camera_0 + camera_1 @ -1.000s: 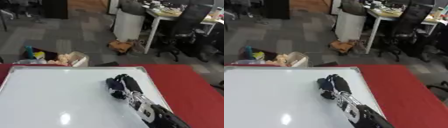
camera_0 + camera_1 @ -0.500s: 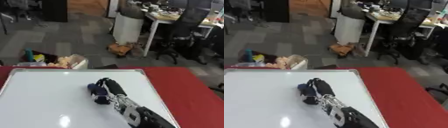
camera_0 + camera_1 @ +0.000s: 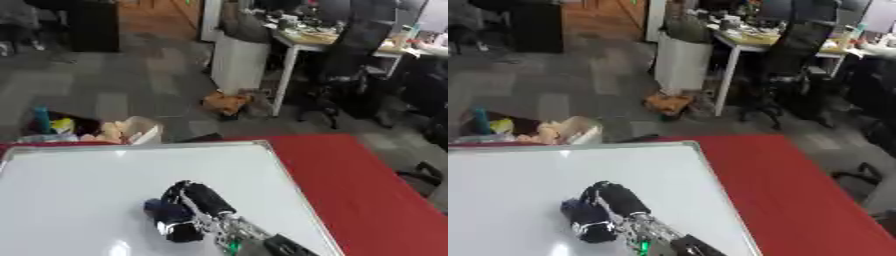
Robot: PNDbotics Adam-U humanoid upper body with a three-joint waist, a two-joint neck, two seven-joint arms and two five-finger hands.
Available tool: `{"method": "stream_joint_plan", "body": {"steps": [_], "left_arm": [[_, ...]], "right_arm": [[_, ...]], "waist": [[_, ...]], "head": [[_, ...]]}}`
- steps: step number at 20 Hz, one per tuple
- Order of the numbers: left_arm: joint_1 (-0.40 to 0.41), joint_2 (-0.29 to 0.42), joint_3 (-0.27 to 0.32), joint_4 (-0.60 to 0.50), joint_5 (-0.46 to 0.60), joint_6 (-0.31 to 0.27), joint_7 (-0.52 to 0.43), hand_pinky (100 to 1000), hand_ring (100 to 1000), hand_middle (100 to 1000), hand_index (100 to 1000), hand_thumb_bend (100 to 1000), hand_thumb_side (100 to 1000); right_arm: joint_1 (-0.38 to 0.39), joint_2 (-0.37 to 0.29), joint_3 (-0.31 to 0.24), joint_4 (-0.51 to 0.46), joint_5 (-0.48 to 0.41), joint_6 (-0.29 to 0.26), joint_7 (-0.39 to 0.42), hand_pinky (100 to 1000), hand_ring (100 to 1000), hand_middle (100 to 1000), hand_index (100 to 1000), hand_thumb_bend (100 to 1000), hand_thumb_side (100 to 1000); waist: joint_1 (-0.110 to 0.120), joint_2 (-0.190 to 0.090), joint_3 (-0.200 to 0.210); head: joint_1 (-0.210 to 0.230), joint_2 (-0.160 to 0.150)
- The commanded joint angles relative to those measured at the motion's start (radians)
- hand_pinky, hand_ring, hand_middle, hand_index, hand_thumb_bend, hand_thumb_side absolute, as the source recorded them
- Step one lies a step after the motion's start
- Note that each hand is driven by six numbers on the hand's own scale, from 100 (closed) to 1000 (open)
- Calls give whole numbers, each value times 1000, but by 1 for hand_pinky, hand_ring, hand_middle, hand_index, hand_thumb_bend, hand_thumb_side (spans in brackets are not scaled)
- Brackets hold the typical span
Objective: Wipe the whiteboard clean with a brush.
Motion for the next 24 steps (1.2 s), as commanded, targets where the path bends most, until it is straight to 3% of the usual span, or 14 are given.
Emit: {"method": "stream_joint_plan", "body": {"steps": [1,6,16,21,22,23,24], "left_arm": [[1,8,8,-9,4,3,6,437,525,573,842,738,518],[11,10,10,-6,5,4,10,437,526,572,841,740,515],[22,12,13,-3,12,4,15,437,526,572,840,740,512],[37,13,20,3,10,5,22,437,526,571,840,740,512],[42,14,22,5,9,5,24,437,526,572,840,739,508],[47,15,25,7,8,5,26,437,526,572,840,740,512],[51,16,27,9,7,4,29,437,526,572,840,740,512]], "right_arm": [[16,-2,17,-78,-33,-8,11,612,675,578,718,100,426],[57,-12,36,-214,-42,-15,20,614,679,578,718,100,396],[111,-39,78,-418,-61,-35,110,619,683,578,721,100,410],[159,-51,72,-514,-122,-66,138,625,685,572,726,100,468],[169,-52,67,-525,-141,-81,137,627,688,573,729,100,569],[178,-52,61,-530,-158,-99,134,628,690,573,730,100,487],[186,-52,54,-532,-174,-119,128,628,691,573,731,100,489]], "waist": [[7,-24,-18],[7,-45,-66],[9,-71,-103],[8,-89,-132],[8,-93,-139],[7,-97,-147],[7,-100,-155]], "head": [[28,18],[63,34],[88,59],[113,74],[121,77],[129,80],[137,83]]}}
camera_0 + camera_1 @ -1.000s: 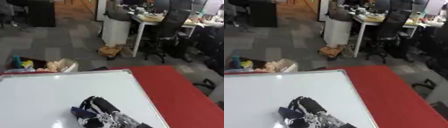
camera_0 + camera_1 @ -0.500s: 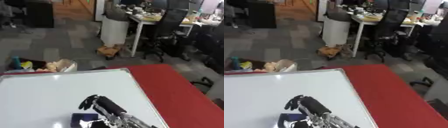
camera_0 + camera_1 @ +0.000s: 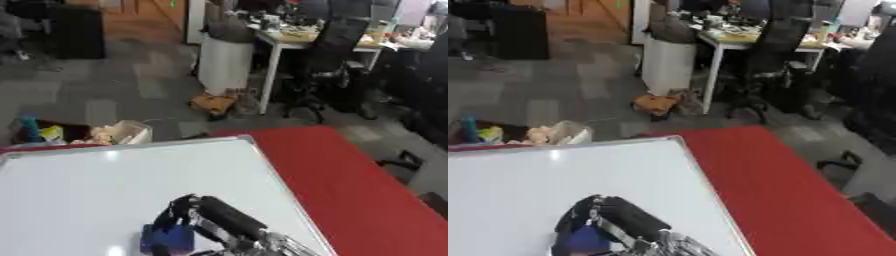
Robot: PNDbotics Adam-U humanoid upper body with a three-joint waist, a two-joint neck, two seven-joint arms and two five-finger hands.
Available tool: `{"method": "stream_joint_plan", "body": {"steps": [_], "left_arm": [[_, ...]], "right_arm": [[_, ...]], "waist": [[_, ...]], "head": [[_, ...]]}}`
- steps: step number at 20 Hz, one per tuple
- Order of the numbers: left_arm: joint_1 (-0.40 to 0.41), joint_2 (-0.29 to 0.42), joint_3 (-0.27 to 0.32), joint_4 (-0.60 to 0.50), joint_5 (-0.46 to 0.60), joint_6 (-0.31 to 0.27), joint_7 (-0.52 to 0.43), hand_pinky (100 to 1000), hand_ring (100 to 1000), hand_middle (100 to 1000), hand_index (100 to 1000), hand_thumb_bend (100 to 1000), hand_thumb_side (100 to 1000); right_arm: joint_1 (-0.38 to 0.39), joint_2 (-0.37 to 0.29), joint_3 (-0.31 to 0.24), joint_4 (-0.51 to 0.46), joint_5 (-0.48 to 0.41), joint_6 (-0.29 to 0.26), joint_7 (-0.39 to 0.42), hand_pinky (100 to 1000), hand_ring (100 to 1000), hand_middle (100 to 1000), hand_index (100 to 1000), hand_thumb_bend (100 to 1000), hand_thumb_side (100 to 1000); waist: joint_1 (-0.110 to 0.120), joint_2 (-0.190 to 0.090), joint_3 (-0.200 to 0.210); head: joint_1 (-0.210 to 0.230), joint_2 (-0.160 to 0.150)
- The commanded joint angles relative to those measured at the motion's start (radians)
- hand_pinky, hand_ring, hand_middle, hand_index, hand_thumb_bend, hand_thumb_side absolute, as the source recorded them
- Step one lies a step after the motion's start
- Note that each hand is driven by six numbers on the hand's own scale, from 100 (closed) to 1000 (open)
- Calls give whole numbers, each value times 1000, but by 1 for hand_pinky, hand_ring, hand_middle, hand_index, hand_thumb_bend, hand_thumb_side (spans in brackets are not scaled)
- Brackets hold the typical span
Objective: Wipe the whiteboard clean with a brush.
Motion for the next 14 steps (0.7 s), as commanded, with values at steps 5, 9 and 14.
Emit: {"method": "stream_joint_plan", "body": {"steps": [5,9,14], "left_arm": [[10,19,23,1,-6,-3,20,437,528,573,841,742,512],[16,19,32,9,-10,-5,31,437,530,575,841,743,511],[18,18,38,16,-13,-6,40,438,533,578,840,745,511]], "right_arm": [[49,-23,-67,-41,-98,-90,-66,631,698,570,732,100,521],[98,-16,-117,-41,-155,-101,-135,632,701,567,731,100,561],[162,9,-186,-41,-209,-73,-217,634,700,559,722,100,607]], "waist": [[7,-27,-39],[10,-32,-59],[13,-37,-72]], "head": [[54,25],[75,33],[98,42]]}}
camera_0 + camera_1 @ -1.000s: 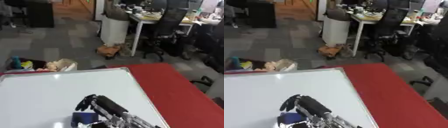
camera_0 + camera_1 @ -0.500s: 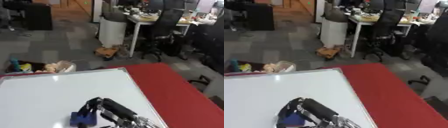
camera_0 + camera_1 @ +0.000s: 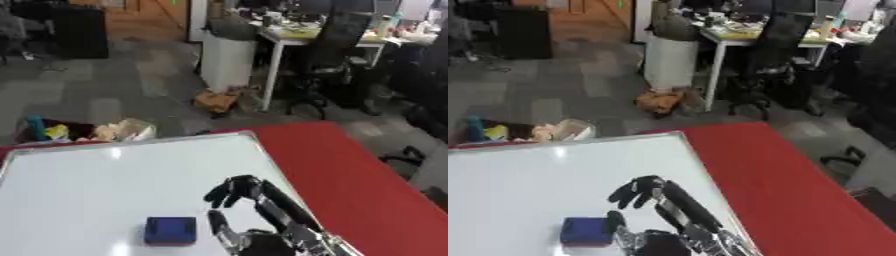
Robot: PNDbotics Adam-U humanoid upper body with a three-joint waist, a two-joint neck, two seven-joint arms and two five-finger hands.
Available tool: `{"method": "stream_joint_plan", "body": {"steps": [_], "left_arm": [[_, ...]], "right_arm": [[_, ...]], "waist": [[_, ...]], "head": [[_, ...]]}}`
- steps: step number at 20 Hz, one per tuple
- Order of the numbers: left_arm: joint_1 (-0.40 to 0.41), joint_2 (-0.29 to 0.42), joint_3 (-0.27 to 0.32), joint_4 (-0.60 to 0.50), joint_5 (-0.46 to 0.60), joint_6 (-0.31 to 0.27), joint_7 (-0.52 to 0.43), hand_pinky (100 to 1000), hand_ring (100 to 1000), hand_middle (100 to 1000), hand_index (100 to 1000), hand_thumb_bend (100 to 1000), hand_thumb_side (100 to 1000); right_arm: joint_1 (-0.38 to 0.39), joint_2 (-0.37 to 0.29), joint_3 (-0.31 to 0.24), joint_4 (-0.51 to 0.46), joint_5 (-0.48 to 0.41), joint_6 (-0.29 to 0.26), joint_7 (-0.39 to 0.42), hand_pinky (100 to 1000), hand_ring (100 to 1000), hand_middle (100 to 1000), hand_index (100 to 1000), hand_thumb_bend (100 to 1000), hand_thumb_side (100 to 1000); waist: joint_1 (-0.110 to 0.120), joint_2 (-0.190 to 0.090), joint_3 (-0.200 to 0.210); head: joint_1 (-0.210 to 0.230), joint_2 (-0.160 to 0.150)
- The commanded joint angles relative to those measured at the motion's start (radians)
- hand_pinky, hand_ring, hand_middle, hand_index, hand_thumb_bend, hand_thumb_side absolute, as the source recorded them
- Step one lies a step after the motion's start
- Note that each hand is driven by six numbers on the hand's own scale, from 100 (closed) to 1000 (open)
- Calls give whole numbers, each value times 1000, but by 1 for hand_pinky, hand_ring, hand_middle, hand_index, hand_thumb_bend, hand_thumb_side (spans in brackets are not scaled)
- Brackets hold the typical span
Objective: Wipe the whiteboard clean with a brush.
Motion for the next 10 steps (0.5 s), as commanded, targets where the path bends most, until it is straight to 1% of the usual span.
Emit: {"method": "stream_joint_plan", "body": {"steps": [1,5,10], "left_arm": [[-6,17,12,-5,-5,-1,8,438,534,579,840,744,512],[-10,13,10,0,-9,0,6,437,538,583,841,743,514],[-1,8,9,6,-17,3,3,438,542,587,840,743,519]], "right_arm": [[22,5,-55,-21,-36,24,-57,634,700,559,721,100,614],[58,22,-98,-21,-59,51,-116,633,699,556,717,100,637],[88,45,-130,-21,-82,85,-171,631,697,551,710,100,671]], "waist": [[5,-12,-7],[4,-7,-12],[8,1,-13]], "head": [[14,9],[31,22],[65,54]]}}
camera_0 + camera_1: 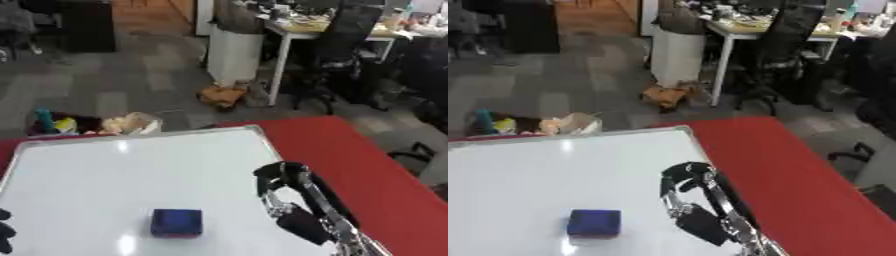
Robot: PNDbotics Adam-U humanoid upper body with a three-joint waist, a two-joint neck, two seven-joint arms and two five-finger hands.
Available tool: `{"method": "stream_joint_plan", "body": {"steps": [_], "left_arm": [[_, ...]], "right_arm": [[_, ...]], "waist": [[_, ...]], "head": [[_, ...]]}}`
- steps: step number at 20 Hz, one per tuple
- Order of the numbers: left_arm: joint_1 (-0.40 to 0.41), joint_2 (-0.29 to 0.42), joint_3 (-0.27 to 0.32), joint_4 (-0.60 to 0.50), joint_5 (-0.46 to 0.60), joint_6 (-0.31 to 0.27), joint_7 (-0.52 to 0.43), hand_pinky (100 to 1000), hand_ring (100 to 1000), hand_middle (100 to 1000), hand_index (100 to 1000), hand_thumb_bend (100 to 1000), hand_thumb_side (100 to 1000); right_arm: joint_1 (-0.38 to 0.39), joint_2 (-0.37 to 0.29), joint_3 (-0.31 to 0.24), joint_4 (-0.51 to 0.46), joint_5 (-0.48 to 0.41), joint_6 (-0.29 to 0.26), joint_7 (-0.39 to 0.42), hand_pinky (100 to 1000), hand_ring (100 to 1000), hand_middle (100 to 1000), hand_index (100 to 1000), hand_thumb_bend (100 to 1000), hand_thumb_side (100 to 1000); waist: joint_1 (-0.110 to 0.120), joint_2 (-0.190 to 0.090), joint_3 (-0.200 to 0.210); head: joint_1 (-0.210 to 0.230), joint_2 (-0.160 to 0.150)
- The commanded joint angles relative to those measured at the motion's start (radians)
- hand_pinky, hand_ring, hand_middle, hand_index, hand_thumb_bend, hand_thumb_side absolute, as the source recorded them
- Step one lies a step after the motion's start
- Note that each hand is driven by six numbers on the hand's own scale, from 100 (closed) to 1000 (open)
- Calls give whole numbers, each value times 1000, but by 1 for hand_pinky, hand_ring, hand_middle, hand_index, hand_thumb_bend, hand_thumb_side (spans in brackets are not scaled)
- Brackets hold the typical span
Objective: Wipe the whiteboard clean with a brush.
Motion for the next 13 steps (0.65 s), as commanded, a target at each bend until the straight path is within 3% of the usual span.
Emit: {"method": "stream_joint_plan", "body": {"steps": [1,7,13], "left_arm": [[-3,8,5,-9,-8,1,-1,438,545,589,840,744,520],[5,1,2,-5,-17,5,-6,441,554,599,841,743,527],[6,-2,-1,-4,-26,9,-9,441,562,608,839,739,533]], "right_arm": [[5,4,-27,-21,-18,17,-31,631,697,549,709,100,679],[20,34,-48,-21,-46,41,-74,629,692,545,704,100,701],[29,58,-60,-15,-44,45,-97,628,687,541,701,100,712]], "waist": [[6,-6,-2],[8,-1,-6],[5,12,-5]], "head": [[24,26],[118,74],[249,112]]}}
